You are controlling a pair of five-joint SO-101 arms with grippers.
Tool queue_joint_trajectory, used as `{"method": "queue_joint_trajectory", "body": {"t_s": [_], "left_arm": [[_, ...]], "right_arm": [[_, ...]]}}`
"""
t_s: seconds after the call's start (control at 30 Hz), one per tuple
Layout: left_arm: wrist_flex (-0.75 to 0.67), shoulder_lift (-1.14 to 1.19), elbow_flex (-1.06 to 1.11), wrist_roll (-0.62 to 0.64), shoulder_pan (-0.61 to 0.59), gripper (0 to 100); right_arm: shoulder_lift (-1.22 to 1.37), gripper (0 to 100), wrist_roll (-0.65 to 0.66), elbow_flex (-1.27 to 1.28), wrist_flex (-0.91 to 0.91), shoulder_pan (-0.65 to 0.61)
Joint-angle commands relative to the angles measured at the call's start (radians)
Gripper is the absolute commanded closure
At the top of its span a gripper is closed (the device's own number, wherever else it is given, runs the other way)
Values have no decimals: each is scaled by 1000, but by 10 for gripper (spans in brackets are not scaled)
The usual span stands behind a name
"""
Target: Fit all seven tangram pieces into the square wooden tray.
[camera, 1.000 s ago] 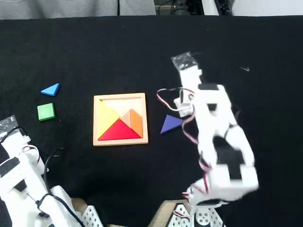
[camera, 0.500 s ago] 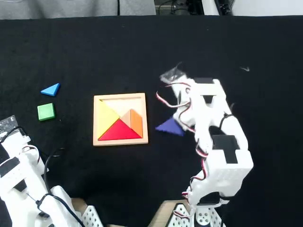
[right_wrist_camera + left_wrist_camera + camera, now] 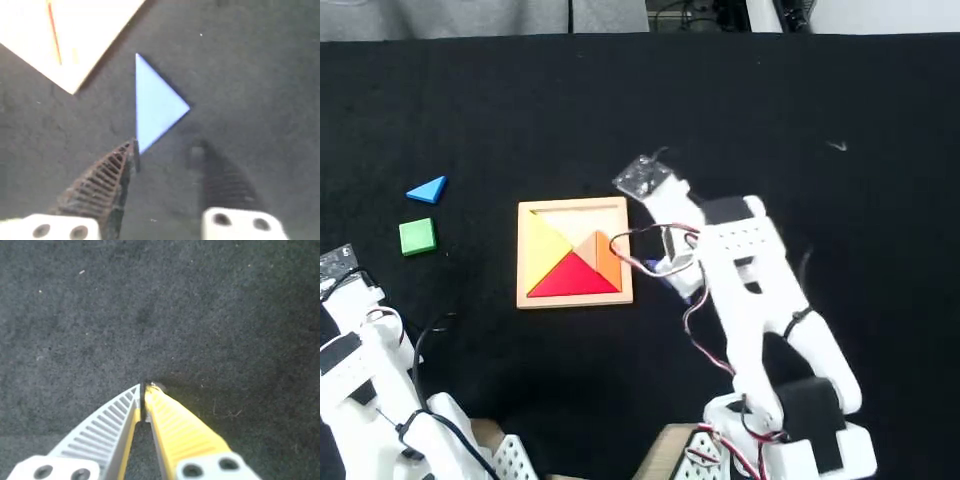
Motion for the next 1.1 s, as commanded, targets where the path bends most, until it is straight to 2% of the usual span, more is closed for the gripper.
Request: {"method": "queue_joint_trajectory", "body": {"t_s": [0.0,0.2,0.53,1.07], "left_arm": [[-11,-15,-2,-9,7,970],[-11,-15,-2,-9,7,970],[-11,-15,-2,-9,7,970],[-11,-15,-2,-9,7,970]], "right_arm": [[-25,677,-52,-7,6,-66],[102,698,-48,-13,-87,-37],[297,701,-51,-96,-94,-38],[331,704,-12,-110,-169,-40]]}}
